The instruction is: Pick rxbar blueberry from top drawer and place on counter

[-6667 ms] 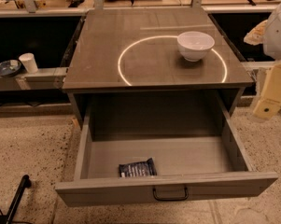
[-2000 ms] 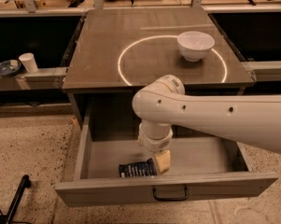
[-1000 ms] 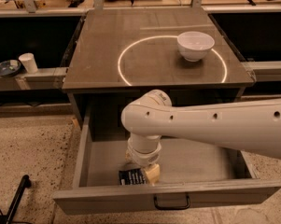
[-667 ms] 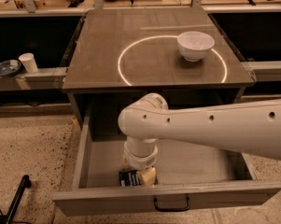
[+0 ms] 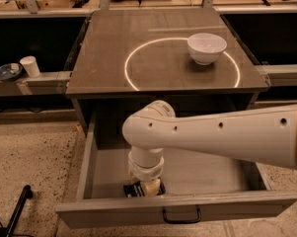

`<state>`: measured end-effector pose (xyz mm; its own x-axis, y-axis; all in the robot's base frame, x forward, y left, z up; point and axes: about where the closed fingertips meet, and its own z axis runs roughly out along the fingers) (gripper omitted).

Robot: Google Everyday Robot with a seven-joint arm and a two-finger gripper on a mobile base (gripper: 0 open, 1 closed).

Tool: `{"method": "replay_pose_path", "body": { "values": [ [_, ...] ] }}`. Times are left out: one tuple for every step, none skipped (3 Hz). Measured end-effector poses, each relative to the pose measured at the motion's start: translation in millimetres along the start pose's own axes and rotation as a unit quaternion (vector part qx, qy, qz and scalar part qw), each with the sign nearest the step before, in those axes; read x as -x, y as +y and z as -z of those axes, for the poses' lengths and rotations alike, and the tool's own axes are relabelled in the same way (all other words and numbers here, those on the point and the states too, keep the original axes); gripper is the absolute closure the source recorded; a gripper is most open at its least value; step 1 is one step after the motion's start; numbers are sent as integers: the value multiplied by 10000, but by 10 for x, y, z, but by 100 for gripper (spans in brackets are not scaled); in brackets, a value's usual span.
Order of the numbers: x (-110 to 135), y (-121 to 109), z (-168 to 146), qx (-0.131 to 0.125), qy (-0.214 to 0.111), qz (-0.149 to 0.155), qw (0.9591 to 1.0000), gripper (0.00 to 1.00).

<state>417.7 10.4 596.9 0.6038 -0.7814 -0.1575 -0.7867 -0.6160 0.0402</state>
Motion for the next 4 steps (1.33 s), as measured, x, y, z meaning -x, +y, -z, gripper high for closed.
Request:
{"method": "replay_pose_path", "body": {
  "values": [
    [-68, -114, 214, -328, -82, -121, 9994, 100],
    [-199, -219, 906, -1049, -115, -237, 9941, 100],
    [-275, -186, 1526, -1396, 210, -344, 9894, 100],
    [-342, -236, 1786, -1387, 700, -492, 9866, 74]
  ]
}}
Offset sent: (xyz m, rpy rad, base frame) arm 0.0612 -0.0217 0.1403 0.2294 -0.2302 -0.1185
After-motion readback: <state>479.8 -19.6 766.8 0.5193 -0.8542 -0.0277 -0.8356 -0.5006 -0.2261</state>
